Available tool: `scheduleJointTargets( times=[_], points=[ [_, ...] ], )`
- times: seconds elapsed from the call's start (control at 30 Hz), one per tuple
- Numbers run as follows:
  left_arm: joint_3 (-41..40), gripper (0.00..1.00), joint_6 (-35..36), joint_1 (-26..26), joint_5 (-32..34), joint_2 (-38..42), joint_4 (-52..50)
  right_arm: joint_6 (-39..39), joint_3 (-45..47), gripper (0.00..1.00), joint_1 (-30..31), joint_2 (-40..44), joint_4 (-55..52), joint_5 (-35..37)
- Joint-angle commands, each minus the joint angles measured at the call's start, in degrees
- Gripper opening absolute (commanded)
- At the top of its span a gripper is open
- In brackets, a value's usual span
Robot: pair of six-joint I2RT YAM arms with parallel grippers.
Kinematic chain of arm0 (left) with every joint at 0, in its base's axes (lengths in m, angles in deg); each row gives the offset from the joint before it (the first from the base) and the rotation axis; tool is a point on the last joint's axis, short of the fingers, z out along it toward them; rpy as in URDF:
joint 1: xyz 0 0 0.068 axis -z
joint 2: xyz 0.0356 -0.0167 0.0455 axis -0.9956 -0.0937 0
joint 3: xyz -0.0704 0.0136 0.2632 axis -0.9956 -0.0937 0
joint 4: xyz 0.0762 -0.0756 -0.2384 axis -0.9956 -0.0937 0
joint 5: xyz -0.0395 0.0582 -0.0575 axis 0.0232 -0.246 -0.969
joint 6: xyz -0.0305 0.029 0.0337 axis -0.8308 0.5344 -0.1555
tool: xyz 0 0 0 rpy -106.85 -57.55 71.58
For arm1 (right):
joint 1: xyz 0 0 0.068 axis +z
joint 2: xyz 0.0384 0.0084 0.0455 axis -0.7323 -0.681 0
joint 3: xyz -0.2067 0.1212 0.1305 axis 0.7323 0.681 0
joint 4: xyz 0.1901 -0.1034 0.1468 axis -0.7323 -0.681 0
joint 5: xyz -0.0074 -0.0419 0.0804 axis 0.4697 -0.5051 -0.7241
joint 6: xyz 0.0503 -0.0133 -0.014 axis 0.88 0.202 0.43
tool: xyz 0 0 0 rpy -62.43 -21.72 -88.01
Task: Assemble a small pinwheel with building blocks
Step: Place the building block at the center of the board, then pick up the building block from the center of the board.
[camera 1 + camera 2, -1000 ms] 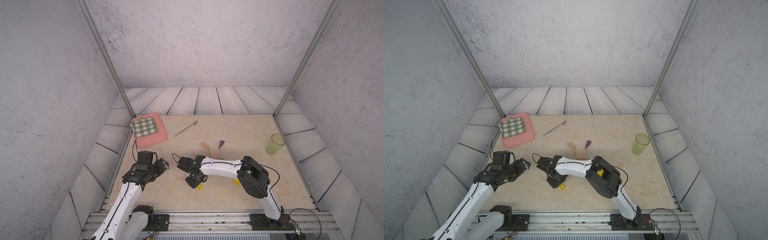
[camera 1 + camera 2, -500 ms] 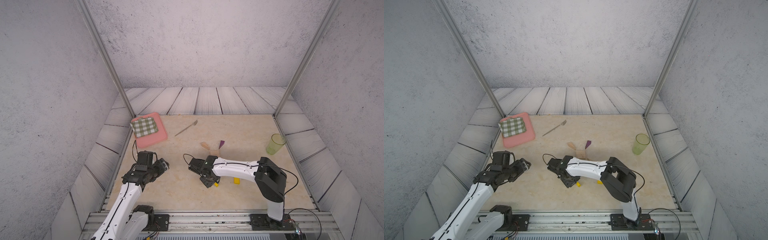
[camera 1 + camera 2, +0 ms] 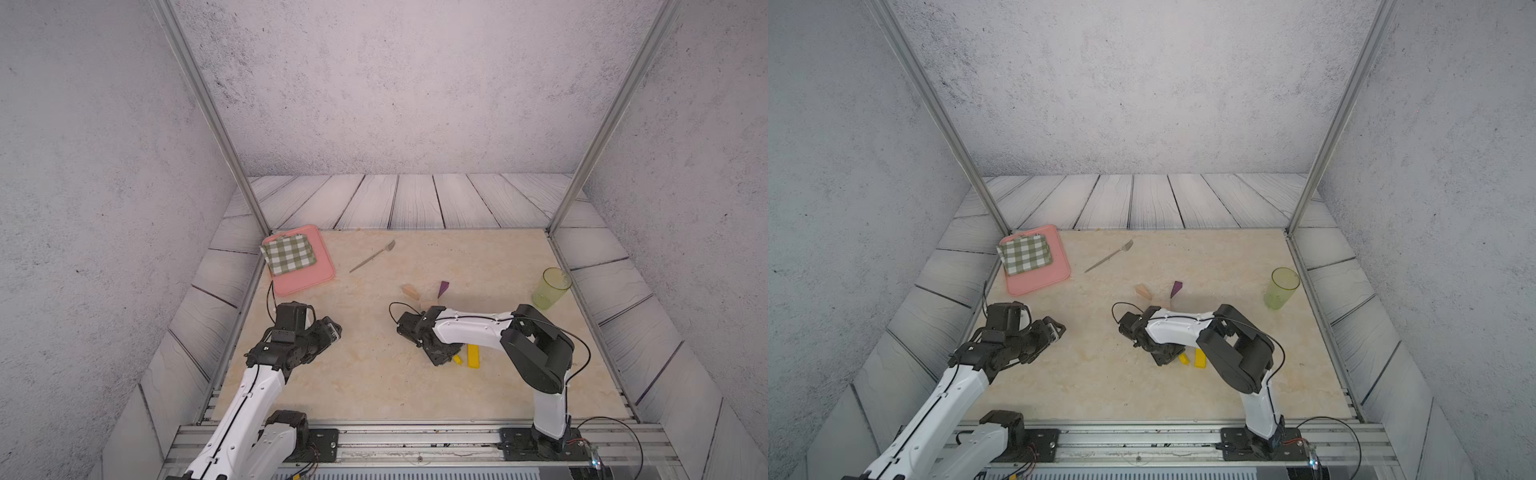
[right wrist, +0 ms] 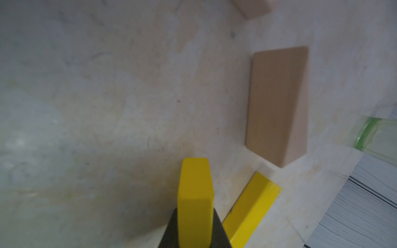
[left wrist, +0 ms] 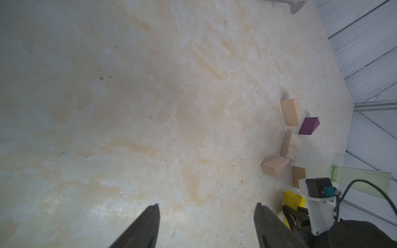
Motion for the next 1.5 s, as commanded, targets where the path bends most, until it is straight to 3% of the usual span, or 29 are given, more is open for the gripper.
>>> scheduleJointTargets(
  times=[0.0,0.33,0.8,1.07,1.3,1.47],
  points=[
    [-0.9,0.76,0.7,-0.7,-0.5,0.3,0.4,0.3,-1.3,0.21,-0.2,-2.1,2.2,-1.1],
    [-1.6,0.76,0.6,-0.7,-0.7,0.5,0.8,0.4,-2.4,0.44,1.2,1.0,4.6,-8.0],
    [-1.7,0.76,0.5,-0.7,-0.8,0.4,0.8,3.7,-1.1,0.47,1.1,7.2,3.5,-9.7],
    [-1.6,0.76,0.7,-0.7,-1.1,-0.1,0.5,0.1,2.9,0.53,-1.9,9.2,6.8,-17.7],
    [-1.3,0.77,0.7,-0.7,-1.2,-0.5,0.7,-2.8,5.7,0.51,-2.3,9.5,8.3,-22.0],
    [-1.2,0.77,0.9,-0.7,-1.2,-0.5,0.4,1.3,6.0,0.33,-4.7,8.5,7.5,-21.2]
  ],
)
